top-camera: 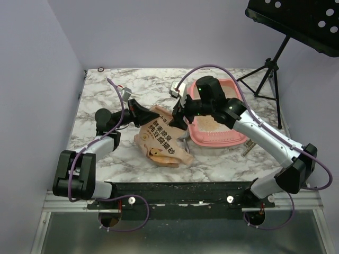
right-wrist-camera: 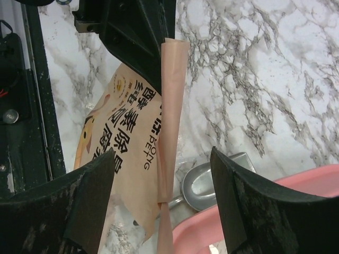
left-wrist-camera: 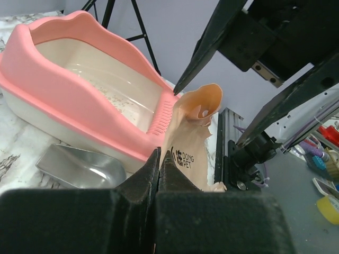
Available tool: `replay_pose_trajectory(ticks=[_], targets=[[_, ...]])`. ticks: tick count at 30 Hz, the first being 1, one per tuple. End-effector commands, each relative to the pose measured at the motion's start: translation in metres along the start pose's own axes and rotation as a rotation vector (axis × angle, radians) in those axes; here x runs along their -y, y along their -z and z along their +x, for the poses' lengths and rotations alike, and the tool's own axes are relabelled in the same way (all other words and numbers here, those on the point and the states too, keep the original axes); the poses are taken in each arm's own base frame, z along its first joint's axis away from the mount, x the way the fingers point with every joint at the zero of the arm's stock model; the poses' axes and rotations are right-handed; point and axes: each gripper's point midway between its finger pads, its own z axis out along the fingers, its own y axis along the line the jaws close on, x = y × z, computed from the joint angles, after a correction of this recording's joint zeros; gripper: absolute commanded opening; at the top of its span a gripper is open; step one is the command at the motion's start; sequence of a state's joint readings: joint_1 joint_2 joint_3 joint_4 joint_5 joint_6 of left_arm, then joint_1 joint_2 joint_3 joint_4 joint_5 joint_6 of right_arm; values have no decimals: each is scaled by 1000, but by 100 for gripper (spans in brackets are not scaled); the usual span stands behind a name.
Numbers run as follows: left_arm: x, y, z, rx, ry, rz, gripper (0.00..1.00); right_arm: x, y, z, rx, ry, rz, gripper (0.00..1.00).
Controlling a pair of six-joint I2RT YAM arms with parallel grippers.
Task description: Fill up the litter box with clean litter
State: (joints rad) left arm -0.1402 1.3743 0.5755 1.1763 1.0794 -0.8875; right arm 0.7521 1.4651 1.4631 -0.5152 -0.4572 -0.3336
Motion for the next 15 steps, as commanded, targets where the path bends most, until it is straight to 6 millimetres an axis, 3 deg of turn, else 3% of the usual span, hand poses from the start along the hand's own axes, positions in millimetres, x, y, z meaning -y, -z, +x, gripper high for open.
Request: replay_pose_trajectory(ticks=[1, 8, 10, 12, 14, 15], targets=[[81, 2, -66, 221, -513, 214, 0, -3, -12, 8, 12, -12, -52, 80], [88, 1, -69, 223, -519, 229, 0, -22, -30, 33, -12, -104, -157, 80], [91, 2, -70, 226, -530, 232, 0, -27, -34, 37, -14, -128, -186, 73], [94, 2, -72, 229, -543, 235, 0, -29, -35, 38, -19, -143, -195, 48], [95, 2, -75, 216, -558, 227, 0, -20, -34, 36, -26, -143, -150, 3], [91, 0, -77, 196, -556, 202, 0, -17, -32, 33, -28, -135, -128, 1]])
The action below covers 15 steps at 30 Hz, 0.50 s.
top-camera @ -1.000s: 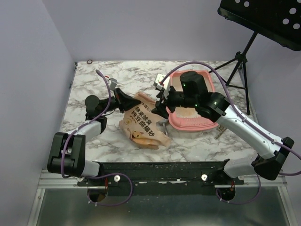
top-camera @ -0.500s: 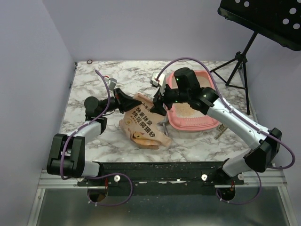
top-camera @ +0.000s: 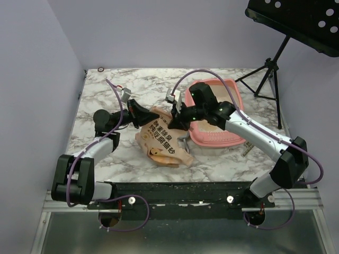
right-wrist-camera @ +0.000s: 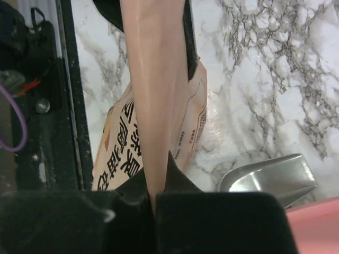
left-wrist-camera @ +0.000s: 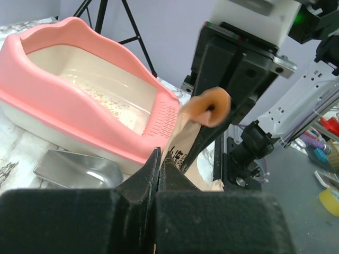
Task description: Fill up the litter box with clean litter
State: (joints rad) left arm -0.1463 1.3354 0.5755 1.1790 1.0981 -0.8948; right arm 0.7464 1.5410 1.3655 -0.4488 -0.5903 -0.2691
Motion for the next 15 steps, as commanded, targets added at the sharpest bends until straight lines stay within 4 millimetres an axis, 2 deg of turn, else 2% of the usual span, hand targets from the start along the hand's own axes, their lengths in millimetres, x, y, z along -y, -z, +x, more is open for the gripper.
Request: replay_pose_trajectory(ticks=[1, 5, 7, 10, 13, 15], targets=[[64, -5, -76, 167, -509, 117, 0, 5, 6, -13, 17, -4, 38, 0], [26, -1, -94, 78, -545, -175, 2, 4, 18, -31, 21, 49, 71, 1], [27, 7, -101, 81, -591, -248, 7, 3, 18, -37, 13, 79, 83, 1], [20, 19, -110, 108, -599, -377, 26, -1, 12, -43, -19, 124, 86, 1], [3, 39, -110, 95, -552, -562, 44, -13, 4, -55, -42, 204, 72, 1], [-4, 56, -107, 89, -525, -678, 49, -20, 0, -65, -52, 243, 64, 1]])
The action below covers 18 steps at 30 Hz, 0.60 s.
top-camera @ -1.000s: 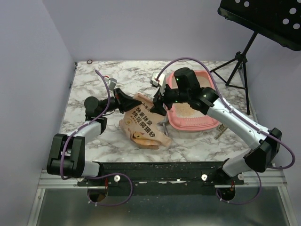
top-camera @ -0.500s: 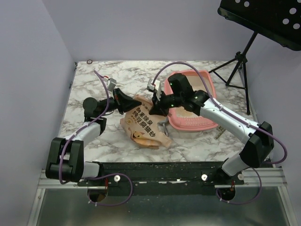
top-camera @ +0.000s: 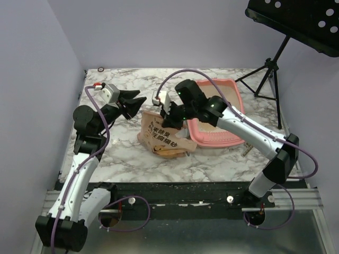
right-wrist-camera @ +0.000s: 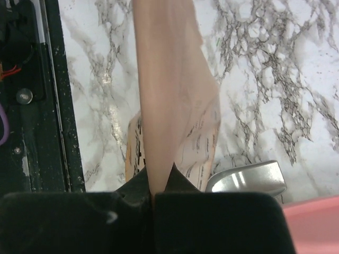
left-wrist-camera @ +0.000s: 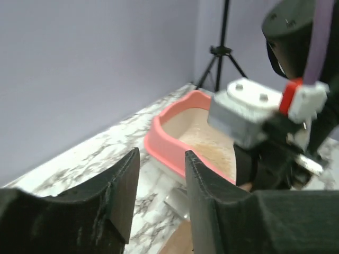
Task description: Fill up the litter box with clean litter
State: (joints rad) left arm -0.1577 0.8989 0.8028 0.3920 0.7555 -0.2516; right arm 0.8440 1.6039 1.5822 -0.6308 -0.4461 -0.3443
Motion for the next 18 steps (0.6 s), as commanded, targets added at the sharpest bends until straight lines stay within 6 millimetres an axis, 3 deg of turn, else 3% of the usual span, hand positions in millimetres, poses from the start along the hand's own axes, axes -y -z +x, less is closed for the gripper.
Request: replay_pose_trajectory(ticks=[1, 7, 12, 14, 18], targets=[[-50, 32, 20, -123, -25, -380, 50, -8, 3, -37, 7, 147, 18, 1], [-57, 68, 46, -247, 57, -559, 55, -23, -15, -37, -132, 290, 52, 0], [-39, 70, 70, -407, 261, -533, 56, -32, -25, -26, -196, 398, 94, 0], [-32, 69, 70, -458, 293, -506, 55, -30, -28, -24, -215, 449, 139, 1], [-34, 79, 49, -471, 233, -553, 55, -27, -29, -20, -213, 483, 171, 1]])
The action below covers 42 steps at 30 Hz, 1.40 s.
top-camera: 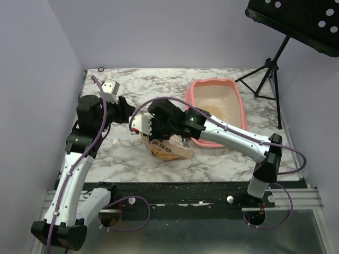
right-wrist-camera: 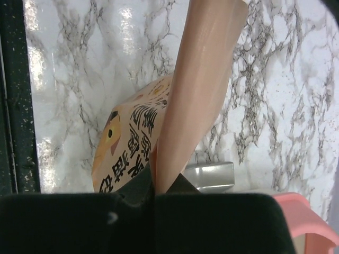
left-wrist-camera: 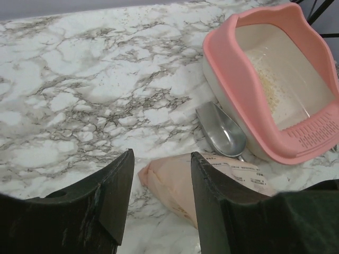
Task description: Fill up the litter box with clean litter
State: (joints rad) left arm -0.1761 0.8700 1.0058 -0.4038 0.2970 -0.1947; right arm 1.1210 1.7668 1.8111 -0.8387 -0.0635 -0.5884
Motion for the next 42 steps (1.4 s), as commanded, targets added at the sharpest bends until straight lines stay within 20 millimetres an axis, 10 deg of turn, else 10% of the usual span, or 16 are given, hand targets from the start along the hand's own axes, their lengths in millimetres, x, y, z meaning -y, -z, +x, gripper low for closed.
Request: replay_pose_trajectory(ticks=[1, 4, 9, 13, 23, 30, 42], targets=[[-1, 29, -2, -45, -21, -64, 55, 17, 12, -5, 13, 92, 112, 1], [5, 37, -6, -13, -60, -42, 57, 14, 18, -7, 32, 112, 98, 5], [6, 37, -1, -7, -90, -26, 57, 11, 39, -26, 107, 68, 86, 55], [23, 34, -4, 17, -168, 68, 58, 17, 69, -29, 140, -1, 146, 68], [74, 49, -18, 103, -629, 333, 69, -17, 144, 19, 243, -324, 245, 72], [112, 49, -41, 213, -844, 561, 75, -82, 142, 60, 311, -428, 85, 73], [116, -25, -18, -53, -901, 691, 86, -107, 136, 76, 358, -463, 31, 75]])
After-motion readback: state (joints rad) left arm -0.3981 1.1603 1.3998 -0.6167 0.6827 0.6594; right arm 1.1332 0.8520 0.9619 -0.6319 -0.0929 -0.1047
